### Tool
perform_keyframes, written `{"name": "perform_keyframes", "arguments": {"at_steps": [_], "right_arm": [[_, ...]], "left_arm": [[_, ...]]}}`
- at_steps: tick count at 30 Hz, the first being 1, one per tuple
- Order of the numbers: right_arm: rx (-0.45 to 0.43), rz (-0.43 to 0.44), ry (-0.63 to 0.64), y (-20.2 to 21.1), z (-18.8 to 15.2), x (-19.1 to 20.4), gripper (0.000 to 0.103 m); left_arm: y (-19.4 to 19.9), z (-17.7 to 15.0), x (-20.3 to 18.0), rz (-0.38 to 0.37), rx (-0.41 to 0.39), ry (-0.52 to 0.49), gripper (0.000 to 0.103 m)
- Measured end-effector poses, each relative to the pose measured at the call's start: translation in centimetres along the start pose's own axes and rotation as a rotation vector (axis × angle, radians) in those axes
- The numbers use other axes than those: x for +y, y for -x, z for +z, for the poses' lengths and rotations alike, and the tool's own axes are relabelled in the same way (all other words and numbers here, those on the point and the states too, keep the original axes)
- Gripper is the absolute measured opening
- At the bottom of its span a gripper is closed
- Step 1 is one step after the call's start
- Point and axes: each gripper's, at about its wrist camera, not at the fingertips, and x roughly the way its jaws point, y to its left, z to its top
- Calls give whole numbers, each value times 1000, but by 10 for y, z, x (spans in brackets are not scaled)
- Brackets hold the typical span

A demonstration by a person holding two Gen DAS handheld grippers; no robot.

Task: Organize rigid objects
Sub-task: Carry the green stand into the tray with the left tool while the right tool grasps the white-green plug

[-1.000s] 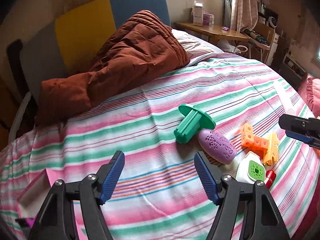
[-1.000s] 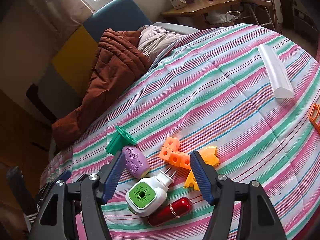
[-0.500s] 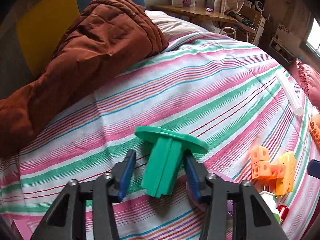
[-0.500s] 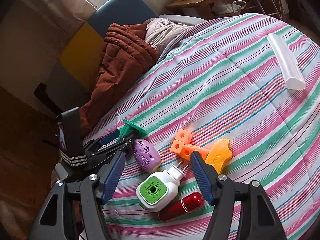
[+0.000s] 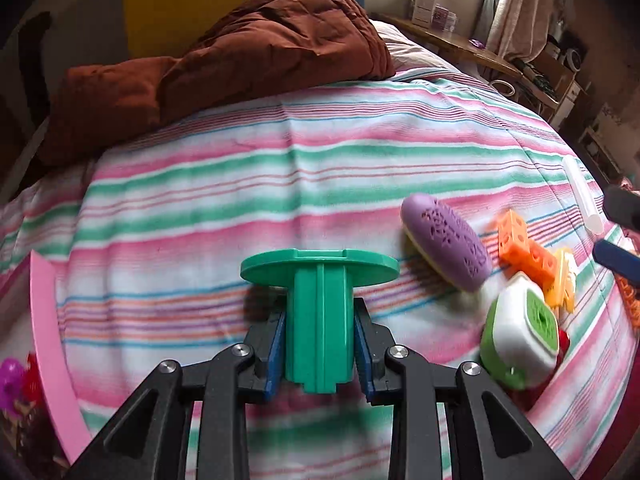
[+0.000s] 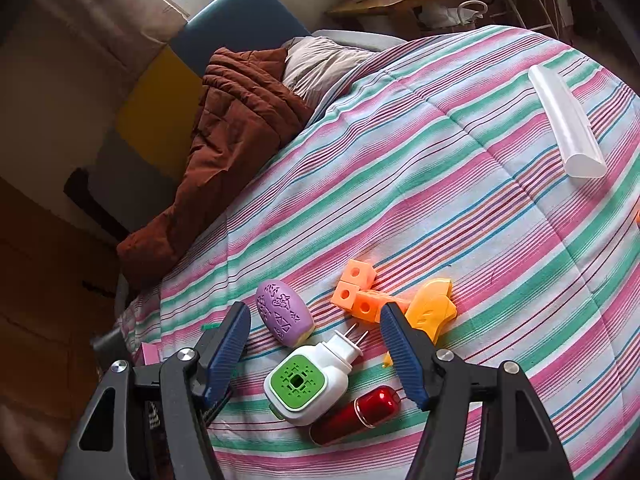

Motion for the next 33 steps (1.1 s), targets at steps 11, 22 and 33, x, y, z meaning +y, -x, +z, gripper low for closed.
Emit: {"name": "perform_keyframes", "arguments": {"at_steps": [11, 22, 33], "right_arm": [[124, 37, 81, -21, -10, 14, 68], [272, 4, 43, -50, -22, 6, 77], [320, -25, 64, -69, -27, 12, 78]], "left_arm": [[48, -88, -8, 38, -62, 18, 30], [52, -101, -5, 4, -88, 14, 30], [52, -104, -4, -18, -109, 33, 30]]}}
